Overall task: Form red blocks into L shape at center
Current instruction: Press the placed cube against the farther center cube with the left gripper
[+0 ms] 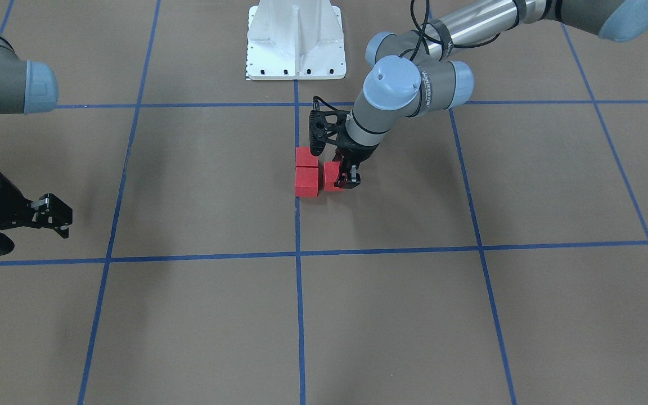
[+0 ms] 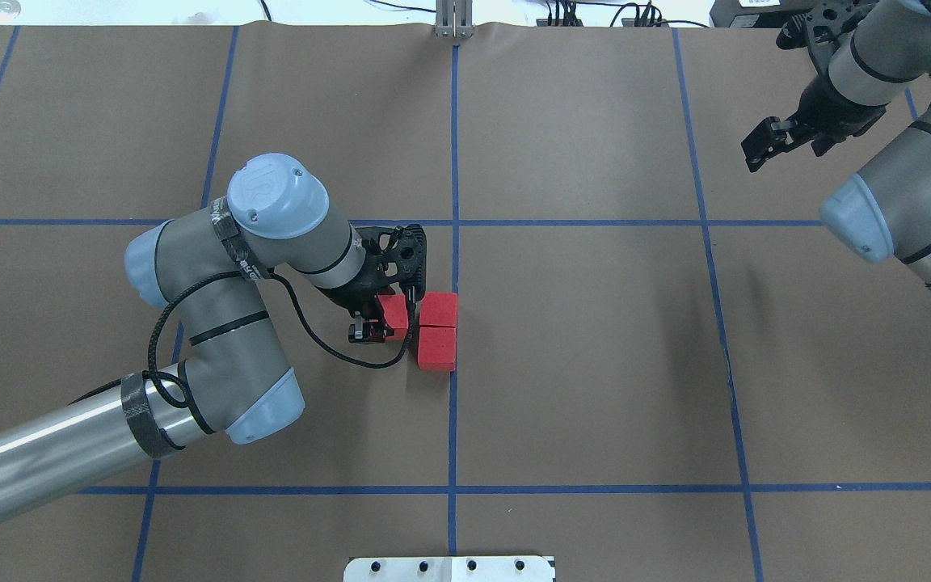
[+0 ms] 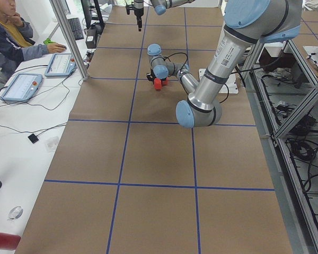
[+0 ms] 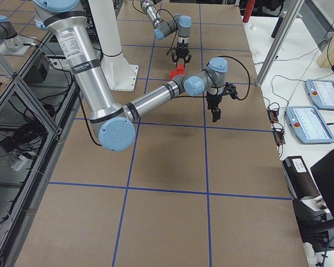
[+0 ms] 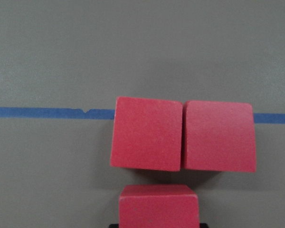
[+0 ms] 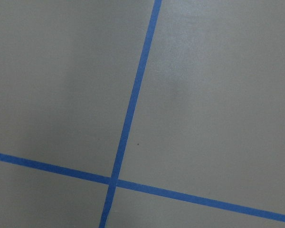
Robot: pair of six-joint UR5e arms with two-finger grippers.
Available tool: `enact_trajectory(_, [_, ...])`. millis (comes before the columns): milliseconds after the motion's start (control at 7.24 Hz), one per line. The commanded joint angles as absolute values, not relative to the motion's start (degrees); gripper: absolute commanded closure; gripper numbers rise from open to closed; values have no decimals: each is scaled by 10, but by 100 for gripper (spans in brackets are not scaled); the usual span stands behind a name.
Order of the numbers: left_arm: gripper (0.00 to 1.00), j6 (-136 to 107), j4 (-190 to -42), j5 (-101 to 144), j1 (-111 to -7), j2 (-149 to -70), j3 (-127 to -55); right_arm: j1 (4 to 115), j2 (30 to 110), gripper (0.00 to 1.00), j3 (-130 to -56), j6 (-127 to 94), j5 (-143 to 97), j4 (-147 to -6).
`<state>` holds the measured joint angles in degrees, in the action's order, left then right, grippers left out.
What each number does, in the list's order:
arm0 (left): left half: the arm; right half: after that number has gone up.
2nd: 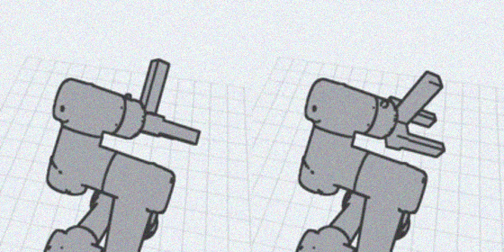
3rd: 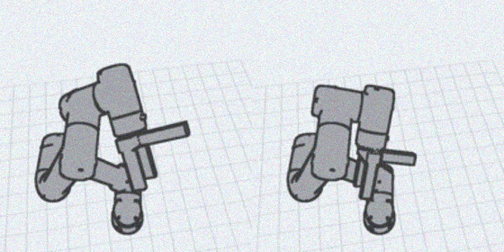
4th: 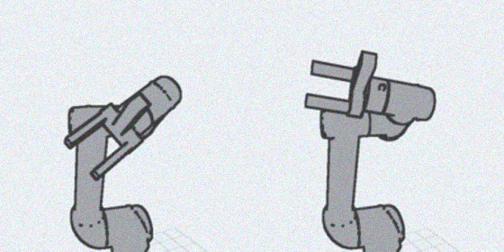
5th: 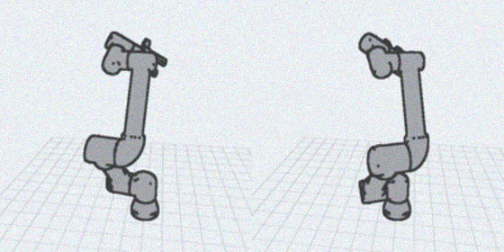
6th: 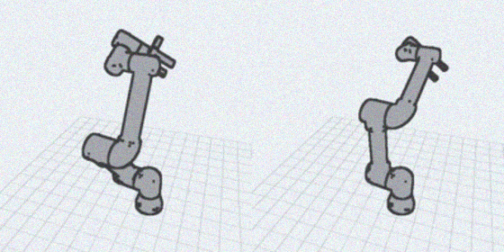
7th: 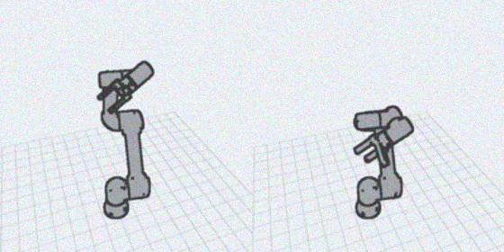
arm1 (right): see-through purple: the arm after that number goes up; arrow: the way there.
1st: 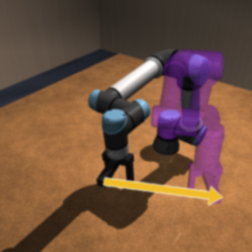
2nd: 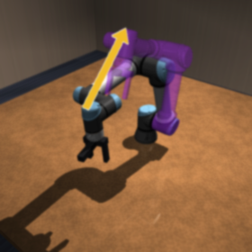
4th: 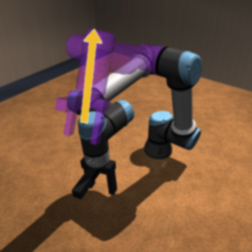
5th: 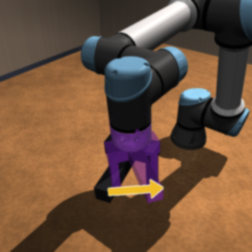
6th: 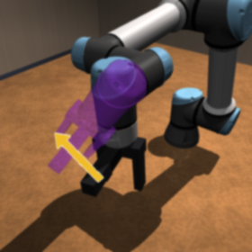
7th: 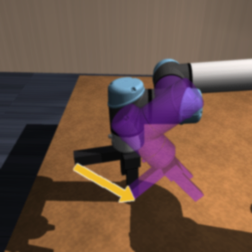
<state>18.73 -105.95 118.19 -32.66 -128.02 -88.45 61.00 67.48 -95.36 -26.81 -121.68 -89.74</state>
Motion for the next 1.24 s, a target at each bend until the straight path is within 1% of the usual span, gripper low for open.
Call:
enact_trajectory(0, [100, 188, -1054, 1180, -326, -1285, -884, 610, 674, 1, -954, -268, -1216, -897])
enact_trajectory(414, [100, 189, -1054, 1180, -326, -1289, -881, 610, 673, 1, -954, -268, -1216, -897])
enact_trajectory(690, [100, 189, -1054, 1180, -326, -1304, -863, 610, 673, 1, -953, -268, -1217, -897])
enact_trajectory(1104, [100, 189, -1054, 1180, -328, -1303, -863, 610, 673, 1, -949, -269, -1216, -897])
